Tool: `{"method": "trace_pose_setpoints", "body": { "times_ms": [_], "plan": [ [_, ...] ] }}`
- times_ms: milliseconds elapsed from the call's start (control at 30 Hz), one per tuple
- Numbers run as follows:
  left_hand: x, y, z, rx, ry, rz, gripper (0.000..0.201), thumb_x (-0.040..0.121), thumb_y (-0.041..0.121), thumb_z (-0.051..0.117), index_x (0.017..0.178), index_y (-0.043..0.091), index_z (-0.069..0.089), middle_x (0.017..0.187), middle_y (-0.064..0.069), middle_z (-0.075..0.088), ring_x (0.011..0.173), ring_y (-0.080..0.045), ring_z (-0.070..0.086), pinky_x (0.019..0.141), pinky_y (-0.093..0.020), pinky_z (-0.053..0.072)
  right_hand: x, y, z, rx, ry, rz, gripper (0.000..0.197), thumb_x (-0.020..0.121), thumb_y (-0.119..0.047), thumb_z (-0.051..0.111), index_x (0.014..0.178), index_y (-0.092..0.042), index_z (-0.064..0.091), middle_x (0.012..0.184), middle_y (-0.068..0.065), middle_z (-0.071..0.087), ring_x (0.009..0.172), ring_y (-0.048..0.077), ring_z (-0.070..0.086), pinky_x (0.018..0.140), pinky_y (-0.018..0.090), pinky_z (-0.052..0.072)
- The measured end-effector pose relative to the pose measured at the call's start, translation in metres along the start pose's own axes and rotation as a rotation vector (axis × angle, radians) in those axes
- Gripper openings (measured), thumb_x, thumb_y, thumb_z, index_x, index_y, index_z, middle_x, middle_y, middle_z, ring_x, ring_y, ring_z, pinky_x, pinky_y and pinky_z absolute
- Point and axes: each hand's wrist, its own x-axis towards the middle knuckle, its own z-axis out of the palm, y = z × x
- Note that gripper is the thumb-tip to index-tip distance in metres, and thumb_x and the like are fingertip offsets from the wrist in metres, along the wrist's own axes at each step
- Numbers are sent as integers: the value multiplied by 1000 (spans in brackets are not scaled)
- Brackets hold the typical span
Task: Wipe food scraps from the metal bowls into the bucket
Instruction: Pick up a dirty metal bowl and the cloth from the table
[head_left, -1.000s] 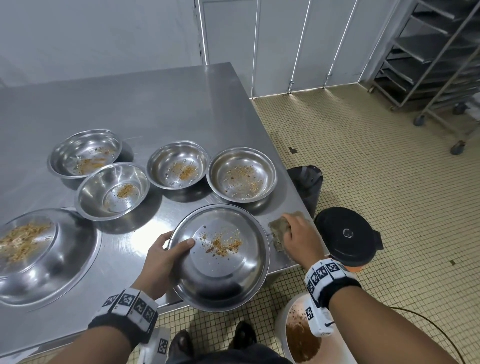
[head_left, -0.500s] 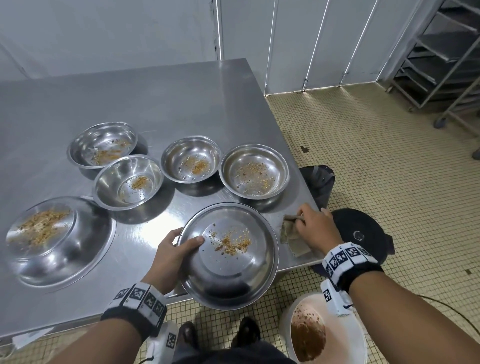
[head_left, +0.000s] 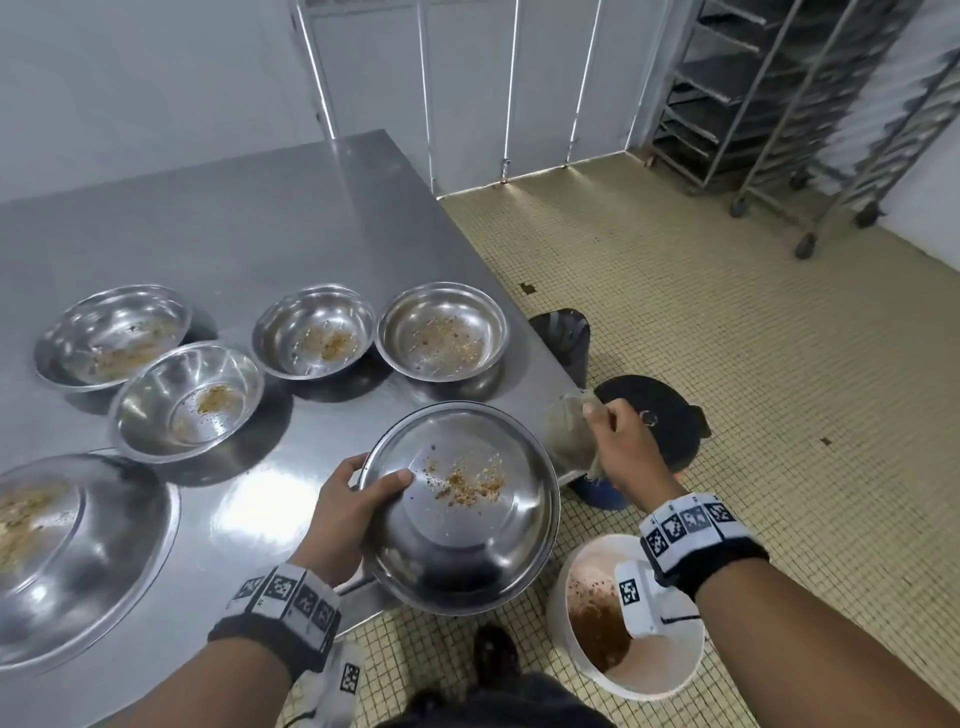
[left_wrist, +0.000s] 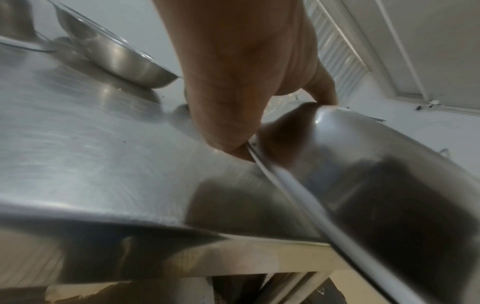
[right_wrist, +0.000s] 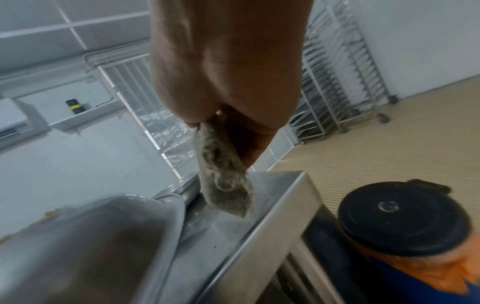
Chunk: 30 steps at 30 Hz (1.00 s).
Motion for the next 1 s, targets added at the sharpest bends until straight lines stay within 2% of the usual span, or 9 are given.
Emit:
{"method": "trace_pose_setpoints", "body": {
  "times_ms": [100,233,267,333,400,533,633,733,1000],
  "plan": [
    [-6,4,7,28,-79,-2,77,62,28,97,128,13,61,103,-19,77,91,-41,76,87,-55,61,-36,5,-10,115,80,61,45,102,-55,47,103,-11,54,91,5,64,76,15,60,65,33,48],
    [-22,3,23,46,-164,-9,58,77,17,87,127,12,60,97,-18,77,77,-33,78,61,-35,62,-77,24,-8,251,142,137,29,97,-40,66,109,-15,57,104,2,67,92,18,65,76,36,56],
    [-27,-1,27,17,-187,-37,53,79,12,86,125,13,60,96,-20,77,76,-35,77,60,-38,62,-87,31,-5,278,150,146,28,96,-37,69,113,-19,58,109,-1,67,99,15,65,82,36,56],
    [-35,-12,34,-60,-231,-120,54,76,10,89,122,19,62,102,-25,75,86,-48,75,70,-60,62,-107,43,0,310,163,156,29,94,-33,72,119,-23,62,113,-7,69,106,12,66,91,38,56],
    [-41,-24,40,-64,-249,-162,59,69,15,96,117,26,64,112,-29,71,95,-56,71,80,-74,55,-125,54,3,295,184,178,21,96,-34,69,114,-24,67,107,-6,73,101,14,69,91,43,58],
    [-46,-43,55,17,-298,-179,72,58,29,103,118,30,64,121,-26,69,100,-52,71,84,-68,57,-151,73,3,234,247,175,21,102,-40,58,97,-22,69,93,0,73,88,18,70,81,39,60],
    [-50,-52,74,58,-321,-181,75,56,31,104,119,29,64,118,-25,71,98,-51,72,83,-67,58,-160,88,-5,350,254,205,21,104,-42,53,111,-26,65,104,-2,70,97,14,68,82,30,55],
    [-57,-56,97,78,-326,-167,66,58,26,102,113,26,67,114,-24,73,97,-50,72,83,-68,57,-162,106,-15,396,228,248,24,104,-50,48,118,-33,57,109,-3,68,101,16,67,89,37,56],
    [-84,-74,173,251,-256,-94,62,69,22,94,120,19,59,113,-15,72,94,-38,76,80,-54,63,-148,159,-78,52,159,197,32,110,-46,34,109,-26,59,88,-7,64,77,5,61,58,16,37]
  ]
}}
